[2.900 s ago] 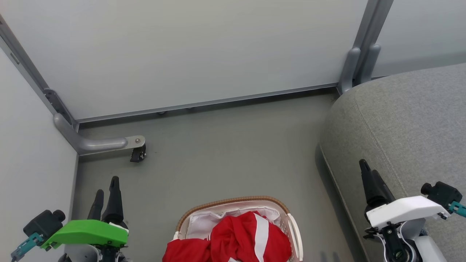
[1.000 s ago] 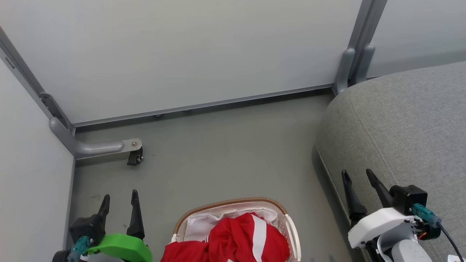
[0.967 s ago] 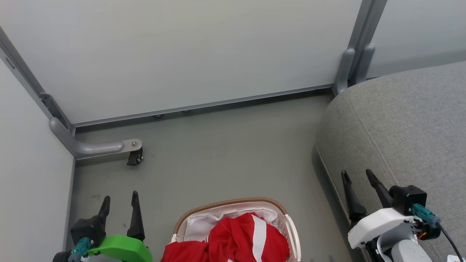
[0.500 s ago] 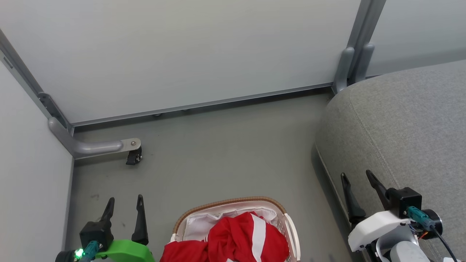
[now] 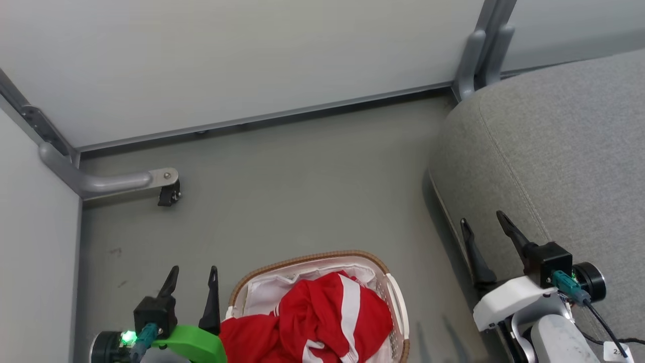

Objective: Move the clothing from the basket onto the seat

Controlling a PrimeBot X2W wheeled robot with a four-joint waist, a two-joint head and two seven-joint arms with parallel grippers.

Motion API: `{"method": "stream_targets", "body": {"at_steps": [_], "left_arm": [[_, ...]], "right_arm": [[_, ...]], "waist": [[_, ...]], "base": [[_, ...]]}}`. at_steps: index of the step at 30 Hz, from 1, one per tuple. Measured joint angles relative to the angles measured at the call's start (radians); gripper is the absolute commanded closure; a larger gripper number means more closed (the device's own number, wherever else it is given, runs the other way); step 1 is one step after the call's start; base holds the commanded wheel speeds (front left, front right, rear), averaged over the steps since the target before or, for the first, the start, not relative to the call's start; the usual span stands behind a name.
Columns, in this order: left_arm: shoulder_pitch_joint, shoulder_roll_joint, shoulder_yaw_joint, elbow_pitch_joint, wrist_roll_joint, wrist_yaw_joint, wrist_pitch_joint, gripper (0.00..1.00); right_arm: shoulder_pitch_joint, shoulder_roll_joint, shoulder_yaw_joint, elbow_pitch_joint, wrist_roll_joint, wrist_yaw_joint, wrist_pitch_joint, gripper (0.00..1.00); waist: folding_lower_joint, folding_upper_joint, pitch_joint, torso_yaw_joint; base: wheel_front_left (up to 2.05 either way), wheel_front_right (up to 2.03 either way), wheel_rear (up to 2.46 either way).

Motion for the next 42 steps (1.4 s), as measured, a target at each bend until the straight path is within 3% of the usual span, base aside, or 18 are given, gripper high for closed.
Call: {"method": "stream_targets", "body": {"at_steps": [11,24,42], "left_arm": [[-0.149,0.005,-0.063,0.081,0.009,-0.013,-0.006,0.00],[-0.324,0.108,-0.278,0.223,-0.010,-0.014,-0.006,0.00],[-0.542,0.105,-0.416,0.648,-0.115,-0.015,-0.006,0.00]], "right_arm": [[-0.105,0.000,0.042,-0.065,0.028,0.000,-0.004,0.00],[-0.180,-0.001,0.080,-0.125,0.068,0.000,-0.005,0.00],[-0.227,-0.001,0.133,-0.149,0.089,0.000,-0.005,0.00]], "waist": [[0.0000,0.0000,0.168,-0.045],[0.0001,0.0000,0.384,-0.114],[0.0002,0.0000,0.603,-0.193]], "base": [[0.00,0.00,0.00],[0.00,0.00,0.00],[0.00,0.00,0.00]]}}
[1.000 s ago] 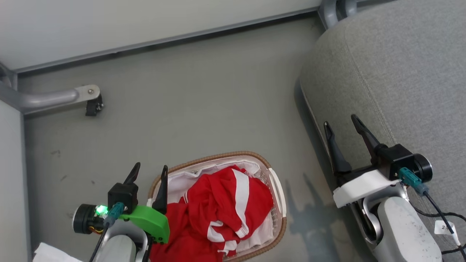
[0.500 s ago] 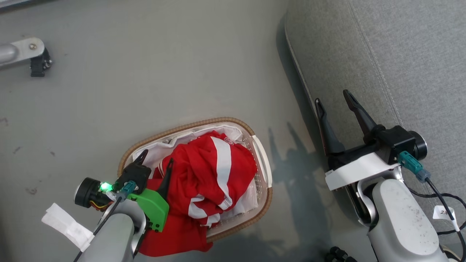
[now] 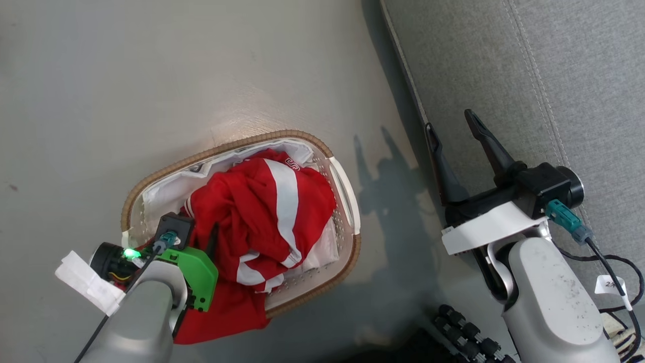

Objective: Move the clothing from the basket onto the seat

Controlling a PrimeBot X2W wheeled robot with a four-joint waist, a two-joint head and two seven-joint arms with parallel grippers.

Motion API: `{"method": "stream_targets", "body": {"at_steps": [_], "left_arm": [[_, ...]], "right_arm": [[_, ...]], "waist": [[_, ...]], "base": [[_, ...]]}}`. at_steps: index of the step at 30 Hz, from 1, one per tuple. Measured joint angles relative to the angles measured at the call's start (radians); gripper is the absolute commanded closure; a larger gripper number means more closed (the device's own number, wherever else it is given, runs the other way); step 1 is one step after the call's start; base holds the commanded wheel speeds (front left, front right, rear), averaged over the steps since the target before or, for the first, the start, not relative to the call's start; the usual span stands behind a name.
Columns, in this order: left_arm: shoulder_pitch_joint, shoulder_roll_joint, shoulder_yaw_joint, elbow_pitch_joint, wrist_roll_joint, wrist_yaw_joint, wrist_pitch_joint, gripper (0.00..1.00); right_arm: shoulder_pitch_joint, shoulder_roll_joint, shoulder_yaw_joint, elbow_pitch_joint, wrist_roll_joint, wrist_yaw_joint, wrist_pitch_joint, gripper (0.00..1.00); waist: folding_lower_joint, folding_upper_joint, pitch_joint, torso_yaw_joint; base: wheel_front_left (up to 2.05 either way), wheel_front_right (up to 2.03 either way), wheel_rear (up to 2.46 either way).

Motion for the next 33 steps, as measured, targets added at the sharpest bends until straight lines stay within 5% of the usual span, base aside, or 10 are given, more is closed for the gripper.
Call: {"method": "stream_targets", "body": {"at_steps": [8,16,17,18,33], "left_arm": [[-0.055,-0.016,-0.048,0.106,-0.069,0.000,0.050,0.00],[-0.055,-0.012,-0.157,0.059,-0.220,0.005,0.158,0.00],[-0.051,-0.010,-0.182,0.041,-0.242,0.005,0.168,0.56],[-0.042,-0.008,-0.201,0.027,-0.269,0.001,0.176,0.97],[0.061,0.033,-0.374,-0.040,-0.505,0.000,0.043,1.00]], "right_arm": [[-0.015,0.000,0.007,-0.005,0.008,0.000,0.000,0.00],[-0.017,0.000,0.010,-0.001,0.010,0.000,0.000,0.00],[-0.017,0.000,0.010,0.002,0.010,0.000,0.000,0.00],[-0.017,0.000,0.010,0.004,0.011,0.000,0.000,0.00],[0.015,0.001,-0.024,0.048,-0.002,0.000,0.000,0.00]], "waist": [[0.0000,0.0000,0.058,-0.020],[-0.0001,0.0000,0.074,-0.031],[0.0000,0.0000,0.072,-0.030],[-0.0001,0.0000,0.070,-0.030],[-0.0002,0.0000,-0.089,-0.017]], "base": [[0.00,0.00,0.00],[0.00,0.00,0.00],[0.00,0.00,0.00],[0.00,0.00,0.00],[0.00,0.00,0.00]]}}
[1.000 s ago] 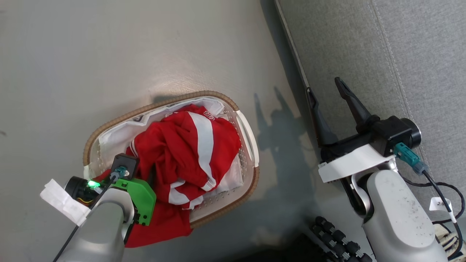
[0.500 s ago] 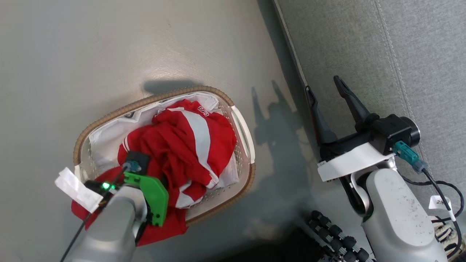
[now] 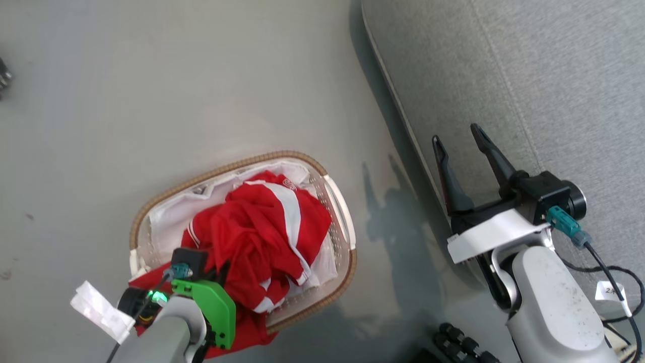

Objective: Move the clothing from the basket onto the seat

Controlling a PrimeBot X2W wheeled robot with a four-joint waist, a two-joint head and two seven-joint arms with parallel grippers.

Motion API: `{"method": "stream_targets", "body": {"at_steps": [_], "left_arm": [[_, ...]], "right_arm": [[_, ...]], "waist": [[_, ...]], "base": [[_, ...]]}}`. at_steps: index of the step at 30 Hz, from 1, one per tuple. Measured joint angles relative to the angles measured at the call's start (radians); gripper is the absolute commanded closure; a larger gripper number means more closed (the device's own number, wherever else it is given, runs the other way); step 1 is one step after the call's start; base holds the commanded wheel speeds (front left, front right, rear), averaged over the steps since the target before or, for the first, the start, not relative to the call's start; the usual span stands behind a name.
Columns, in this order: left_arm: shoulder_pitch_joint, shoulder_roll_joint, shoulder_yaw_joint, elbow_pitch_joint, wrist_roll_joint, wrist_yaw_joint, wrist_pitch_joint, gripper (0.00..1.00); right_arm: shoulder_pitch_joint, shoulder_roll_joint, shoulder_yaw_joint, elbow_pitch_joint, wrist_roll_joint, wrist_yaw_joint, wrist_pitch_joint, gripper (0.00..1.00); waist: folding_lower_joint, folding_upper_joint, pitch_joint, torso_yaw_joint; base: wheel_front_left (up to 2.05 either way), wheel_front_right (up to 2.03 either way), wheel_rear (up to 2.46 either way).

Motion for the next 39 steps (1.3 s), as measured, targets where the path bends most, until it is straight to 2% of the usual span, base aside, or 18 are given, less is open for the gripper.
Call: {"method": "stream_targets", "body": {"at_steps": [8,16,24,39], "left_arm": [[0.039,-0.011,-0.024,-0.052,-0.028,0.000,-0.038,1.00],[0.103,-0.015,0.106,-0.225,0.054,0.000,-0.042,1.00],[0.171,-0.055,0.223,-0.377,0.157,0.000,-0.042,1.00],[0.210,-0.102,0.329,-0.630,0.249,0.000,-0.042,1.00]], "right_arm": [[0.050,0.000,-0.034,0.025,-0.019,0.000,0.000,0.00],[0.102,0.000,-0.057,0.049,-0.034,0.000,0.000,0.00],[0.156,0.000,-0.066,0.068,-0.043,0.000,0.000,0.00],[0.228,0.000,-0.057,0.088,-0.052,0.000,0.000,0.00]], "waist": [[0.0000,0.0000,-0.140,0.022],[0.0000,0.0000,-0.269,0.055],[0.0000,0.0000,-0.388,0.090],[-0.0001,0.0000,-0.539,0.134]], "base": [[0.00,0.00,0.00],[0.00,0.00,0.00],[0.00,0.00,0.00],[0.00,0.00,0.00]]}}
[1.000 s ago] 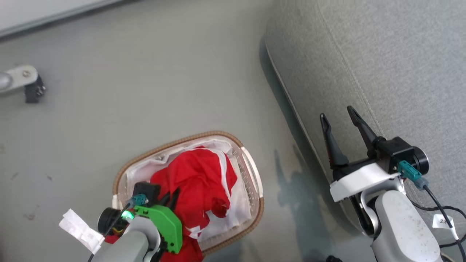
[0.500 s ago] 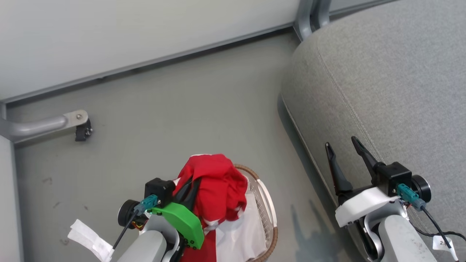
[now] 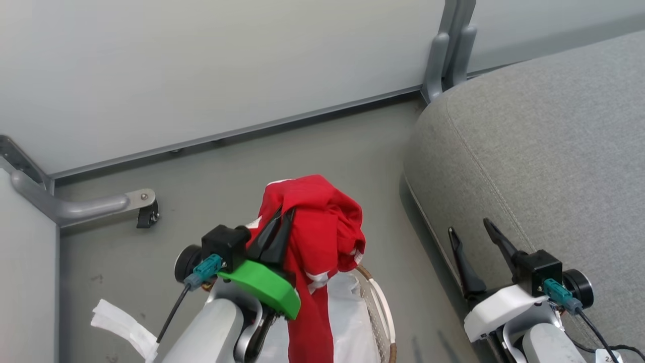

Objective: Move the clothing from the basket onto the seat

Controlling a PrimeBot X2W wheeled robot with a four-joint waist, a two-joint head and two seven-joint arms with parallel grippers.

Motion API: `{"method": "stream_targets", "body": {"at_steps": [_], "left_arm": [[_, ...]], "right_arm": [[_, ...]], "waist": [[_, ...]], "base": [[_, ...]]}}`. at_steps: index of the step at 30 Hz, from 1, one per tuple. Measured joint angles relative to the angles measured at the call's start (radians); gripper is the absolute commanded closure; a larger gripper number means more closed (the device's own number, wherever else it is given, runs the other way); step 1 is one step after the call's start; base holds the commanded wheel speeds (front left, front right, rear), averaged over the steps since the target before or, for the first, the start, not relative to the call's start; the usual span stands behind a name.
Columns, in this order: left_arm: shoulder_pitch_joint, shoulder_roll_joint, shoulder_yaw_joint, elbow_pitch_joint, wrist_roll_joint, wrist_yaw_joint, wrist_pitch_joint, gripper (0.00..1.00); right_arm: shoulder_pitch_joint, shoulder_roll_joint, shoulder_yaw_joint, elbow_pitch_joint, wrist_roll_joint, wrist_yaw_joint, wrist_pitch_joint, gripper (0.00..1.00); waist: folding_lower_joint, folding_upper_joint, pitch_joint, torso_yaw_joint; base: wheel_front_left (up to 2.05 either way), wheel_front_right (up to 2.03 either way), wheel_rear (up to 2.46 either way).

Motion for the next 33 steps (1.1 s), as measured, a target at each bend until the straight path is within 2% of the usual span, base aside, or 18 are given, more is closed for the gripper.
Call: {"method": "stream_targets", "body": {"at_steps": [9,14,18,24,28,33], "left_arm": [[-0.073,-0.012,0.013,-0.078,0.021,0.000,0.000,1.00],[-0.093,-0.020,0.012,-0.080,0.029,0.000,0.000,1.00],[-0.101,-0.028,0.012,-0.074,0.038,0.000,0.000,1.00],[-0.110,-0.034,0.011,-0.068,0.042,0.000,0.000,1.00],[-0.120,-0.036,0.004,-0.064,0.049,0.000,0.000,1.00],[-0.131,-0.036,-0.012,-0.061,0.047,0.000,0.000,1.00]], "right_arm": [[0.033,0.000,0.028,0.007,0.000,0.000,0.000,0.00],[0.040,0.000,0.083,-0.001,0.014,0.000,0.000,0.00],[0.041,0.000,0.195,-0.033,0.048,0.000,0.000,0.00],[-0.030,0.001,0.420,-0.060,0.107,0.000,0.000,0.00],[-0.103,0.001,0.481,-0.054,0.117,0.000,0.000,0.00],[-0.148,0.000,0.493,-0.031,0.126,0.000,0.000,0.00]], "waist": [[0.0000,0.0000,-0.051,0.009],[0.0000,0.0000,-0.060,0.018],[0.0000,0.0000,-0.061,0.024],[0.0000,0.0000,-0.053,0.030],[0.0000,0.0000,-0.040,0.036],[0.0000,0.0000,-0.030,0.049]], "base": [[0.00,0.00,0.00],[0.00,0.00,0.00],[0.00,0.00,0.00],[0.00,0.00,0.00],[0.00,0.00,0.00],[0.00,0.00,0.00]]}}
